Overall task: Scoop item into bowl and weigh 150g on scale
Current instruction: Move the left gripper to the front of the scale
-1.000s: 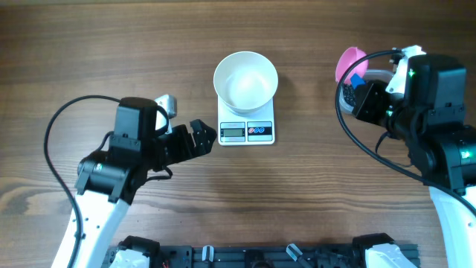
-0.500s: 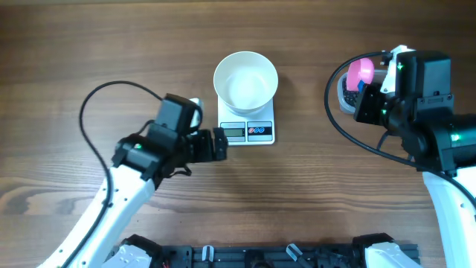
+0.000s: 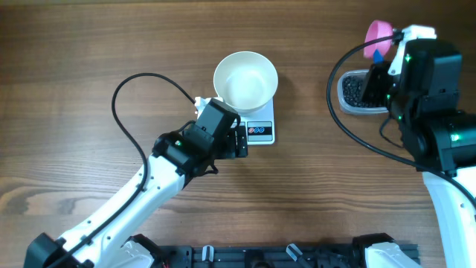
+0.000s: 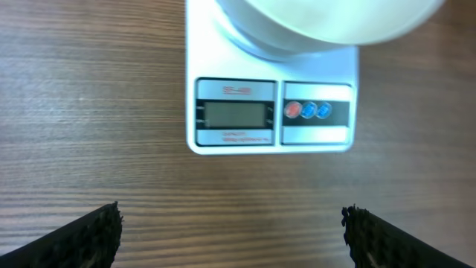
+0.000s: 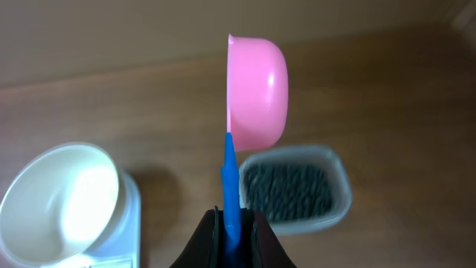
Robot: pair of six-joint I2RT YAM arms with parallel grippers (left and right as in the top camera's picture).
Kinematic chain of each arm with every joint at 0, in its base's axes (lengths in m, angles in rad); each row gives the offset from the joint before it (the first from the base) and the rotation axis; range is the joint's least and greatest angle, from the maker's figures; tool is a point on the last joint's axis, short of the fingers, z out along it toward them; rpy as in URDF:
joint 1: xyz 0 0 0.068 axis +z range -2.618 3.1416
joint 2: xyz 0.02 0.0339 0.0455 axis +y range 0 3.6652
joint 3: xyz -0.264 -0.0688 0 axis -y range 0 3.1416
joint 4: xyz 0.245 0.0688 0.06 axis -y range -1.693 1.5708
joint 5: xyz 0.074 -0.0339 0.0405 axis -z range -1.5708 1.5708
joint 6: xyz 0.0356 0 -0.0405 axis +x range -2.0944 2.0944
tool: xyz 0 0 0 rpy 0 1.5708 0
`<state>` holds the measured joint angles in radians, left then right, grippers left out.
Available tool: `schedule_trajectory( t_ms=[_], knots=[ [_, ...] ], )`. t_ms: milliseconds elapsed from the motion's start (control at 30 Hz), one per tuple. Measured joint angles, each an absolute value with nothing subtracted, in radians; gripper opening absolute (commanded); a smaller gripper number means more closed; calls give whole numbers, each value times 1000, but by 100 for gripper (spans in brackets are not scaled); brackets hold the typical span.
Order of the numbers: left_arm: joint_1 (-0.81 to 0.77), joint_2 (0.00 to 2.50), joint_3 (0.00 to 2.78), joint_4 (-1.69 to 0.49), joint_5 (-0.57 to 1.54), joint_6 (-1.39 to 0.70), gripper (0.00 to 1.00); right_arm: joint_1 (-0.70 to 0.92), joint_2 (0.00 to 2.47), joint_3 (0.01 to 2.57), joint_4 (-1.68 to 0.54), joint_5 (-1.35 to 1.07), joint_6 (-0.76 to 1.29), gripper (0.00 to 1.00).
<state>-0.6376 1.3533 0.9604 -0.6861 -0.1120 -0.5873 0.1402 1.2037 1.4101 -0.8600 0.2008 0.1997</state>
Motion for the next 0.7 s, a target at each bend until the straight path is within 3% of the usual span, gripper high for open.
schedule_trajectory(
  t_ms=[367,700],
  knots=[
    [-728,1533,960,-533,-284,-543,100,140,1204,1410,-814,264,176,4],
    [-738,1600,960,-514,-317,-497,100,140,1204,1410,-859,267,170,4]
  ],
)
